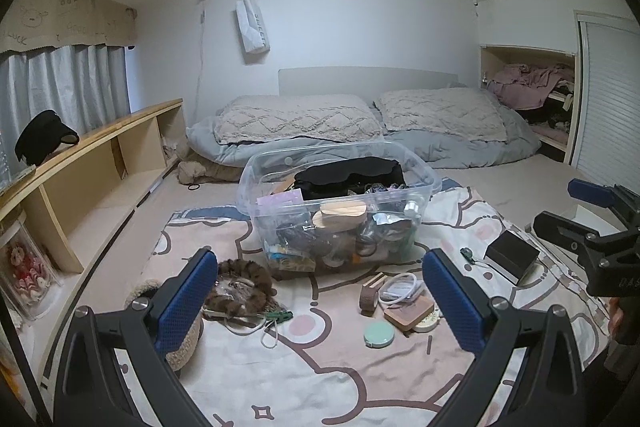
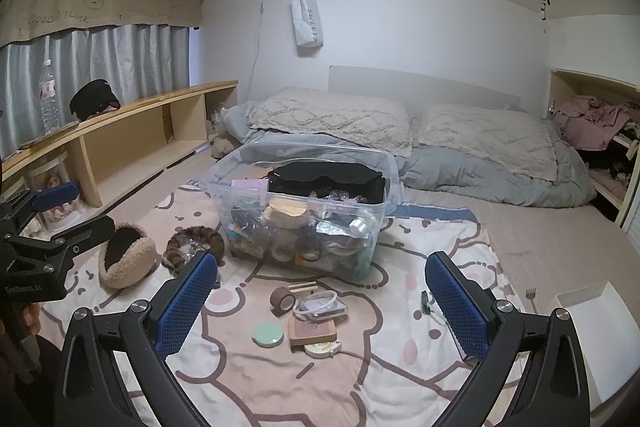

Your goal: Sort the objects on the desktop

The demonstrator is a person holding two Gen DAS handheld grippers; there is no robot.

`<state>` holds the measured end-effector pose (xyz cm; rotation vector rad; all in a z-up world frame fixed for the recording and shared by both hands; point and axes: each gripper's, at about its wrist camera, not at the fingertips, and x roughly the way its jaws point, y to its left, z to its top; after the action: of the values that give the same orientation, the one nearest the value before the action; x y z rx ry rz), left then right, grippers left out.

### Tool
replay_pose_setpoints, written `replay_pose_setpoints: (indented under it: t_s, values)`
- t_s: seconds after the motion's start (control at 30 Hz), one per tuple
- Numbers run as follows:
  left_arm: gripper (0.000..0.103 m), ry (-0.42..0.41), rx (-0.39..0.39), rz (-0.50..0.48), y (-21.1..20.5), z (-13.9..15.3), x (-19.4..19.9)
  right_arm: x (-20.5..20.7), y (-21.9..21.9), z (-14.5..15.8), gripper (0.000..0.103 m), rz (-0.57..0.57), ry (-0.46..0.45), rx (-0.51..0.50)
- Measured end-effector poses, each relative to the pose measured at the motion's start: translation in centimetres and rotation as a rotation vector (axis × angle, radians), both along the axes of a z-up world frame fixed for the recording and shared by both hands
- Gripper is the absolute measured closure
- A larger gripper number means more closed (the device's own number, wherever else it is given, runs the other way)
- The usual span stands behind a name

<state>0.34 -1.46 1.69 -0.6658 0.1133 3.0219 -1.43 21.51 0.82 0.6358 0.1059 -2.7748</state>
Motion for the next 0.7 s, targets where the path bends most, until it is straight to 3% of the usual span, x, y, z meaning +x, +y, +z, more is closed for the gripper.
replay_pose_setpoints:
  t_s: [0.7]
  values:
    - [0.0, 0.0, -0.003, 0.0, -0.15, -0.11, 0.15, 0.27, -0.48, -0.24, 0.0, 0.009, -0.007, 0.013]
